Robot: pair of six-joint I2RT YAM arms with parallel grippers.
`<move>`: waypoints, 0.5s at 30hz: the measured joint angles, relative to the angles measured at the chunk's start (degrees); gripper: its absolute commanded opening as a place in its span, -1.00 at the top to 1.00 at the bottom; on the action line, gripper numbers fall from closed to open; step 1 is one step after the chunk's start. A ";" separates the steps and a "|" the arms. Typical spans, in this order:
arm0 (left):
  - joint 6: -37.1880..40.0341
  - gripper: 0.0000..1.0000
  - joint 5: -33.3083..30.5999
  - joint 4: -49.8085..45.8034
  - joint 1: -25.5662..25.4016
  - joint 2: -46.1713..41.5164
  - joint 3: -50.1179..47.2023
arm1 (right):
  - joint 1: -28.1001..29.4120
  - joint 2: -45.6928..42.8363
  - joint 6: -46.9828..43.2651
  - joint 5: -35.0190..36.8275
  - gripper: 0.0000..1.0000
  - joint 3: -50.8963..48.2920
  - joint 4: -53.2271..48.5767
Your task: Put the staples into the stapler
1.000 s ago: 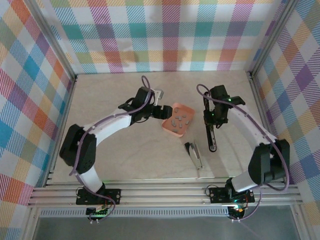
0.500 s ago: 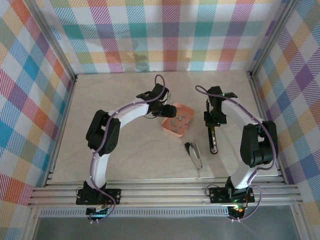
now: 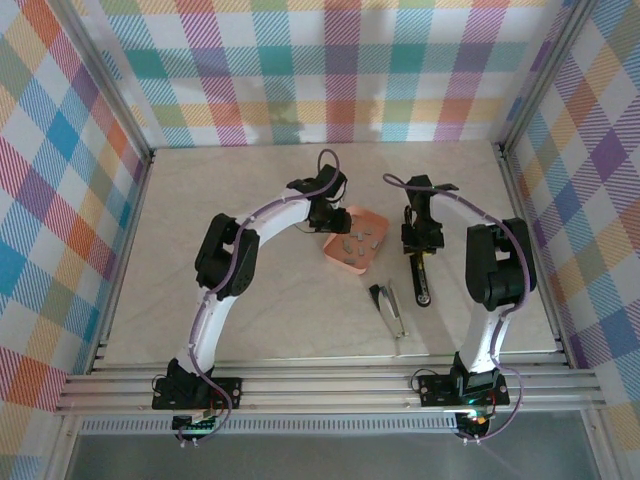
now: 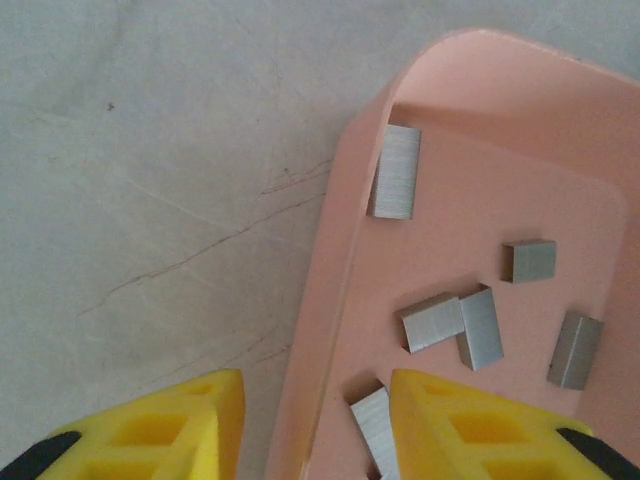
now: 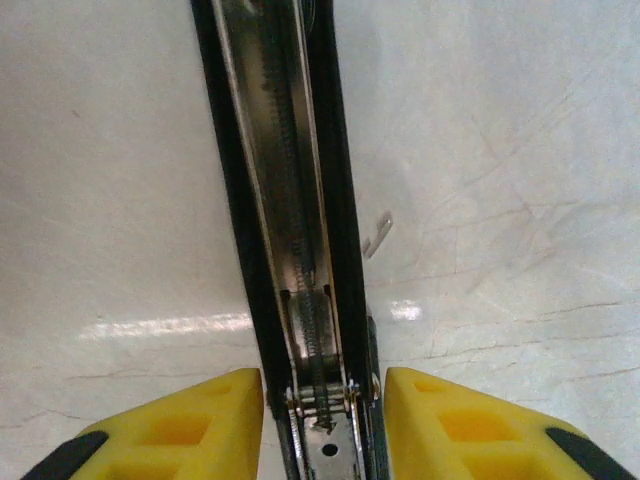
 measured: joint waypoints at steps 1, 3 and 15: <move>0.02 0.22 0.00 -0.24 0.00 0.44 0.68 | 0.00 0.00 0.00 0.00 0.09 0.63 0.02; -0.07 0.28 0.00 -0.55 0.02 1.20 1.73 | 0.00 0.00 0.13 0.02 0.05 1.62 0.02; -1.66 0.70 -0.04 -2.34 0.26 1.70 1.92 | -0.02 -3.41 0.17 -1.81 0.00 2.36 0.04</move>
